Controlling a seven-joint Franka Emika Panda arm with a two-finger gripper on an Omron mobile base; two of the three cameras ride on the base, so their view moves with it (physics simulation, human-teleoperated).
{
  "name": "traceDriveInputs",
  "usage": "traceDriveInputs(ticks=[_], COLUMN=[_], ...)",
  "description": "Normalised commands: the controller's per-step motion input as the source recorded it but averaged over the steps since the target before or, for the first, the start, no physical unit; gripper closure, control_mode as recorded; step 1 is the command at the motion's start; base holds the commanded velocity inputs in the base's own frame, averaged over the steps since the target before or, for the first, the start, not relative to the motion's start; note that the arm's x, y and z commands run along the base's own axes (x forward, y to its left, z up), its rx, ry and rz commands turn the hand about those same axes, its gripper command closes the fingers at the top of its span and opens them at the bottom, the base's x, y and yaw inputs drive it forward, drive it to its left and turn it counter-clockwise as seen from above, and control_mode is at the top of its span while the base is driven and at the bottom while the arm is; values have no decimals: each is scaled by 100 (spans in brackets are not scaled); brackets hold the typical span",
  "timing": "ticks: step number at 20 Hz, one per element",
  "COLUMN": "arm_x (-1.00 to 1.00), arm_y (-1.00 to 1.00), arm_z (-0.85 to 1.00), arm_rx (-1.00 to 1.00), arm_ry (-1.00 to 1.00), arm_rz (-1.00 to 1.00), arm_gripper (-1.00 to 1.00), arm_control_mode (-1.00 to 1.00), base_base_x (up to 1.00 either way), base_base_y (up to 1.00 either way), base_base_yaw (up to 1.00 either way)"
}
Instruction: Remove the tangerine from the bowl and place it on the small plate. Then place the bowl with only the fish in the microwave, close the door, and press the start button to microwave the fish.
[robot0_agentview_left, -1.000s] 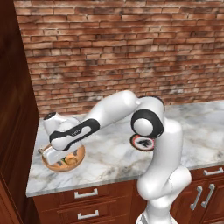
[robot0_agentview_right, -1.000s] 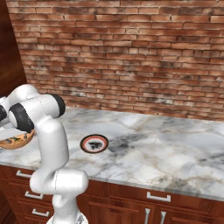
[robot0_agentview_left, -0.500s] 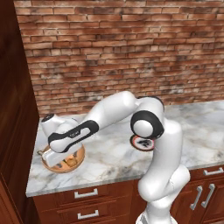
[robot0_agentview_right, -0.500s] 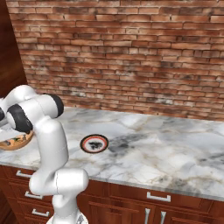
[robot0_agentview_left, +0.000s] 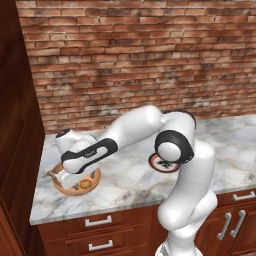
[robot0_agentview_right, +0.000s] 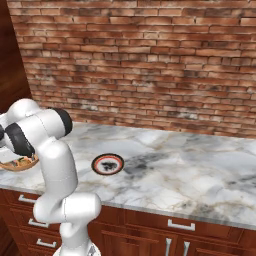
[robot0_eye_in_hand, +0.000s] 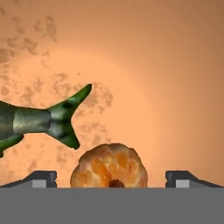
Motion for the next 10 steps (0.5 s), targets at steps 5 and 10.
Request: traceDriveInputs(ticks=[5,10], arm_x=[-19,0], arm_y=[-11,0], arm_z=[-13,-28], arm_rx=[1,0], arm_ry=[-1,0], arm_rz=[0,3], arm_gripper=[-100,100], arm_control_mode=[-100,-100], base_base_x=[0,0], base_base_y=[0,0], base_base_yaw=[0,0])
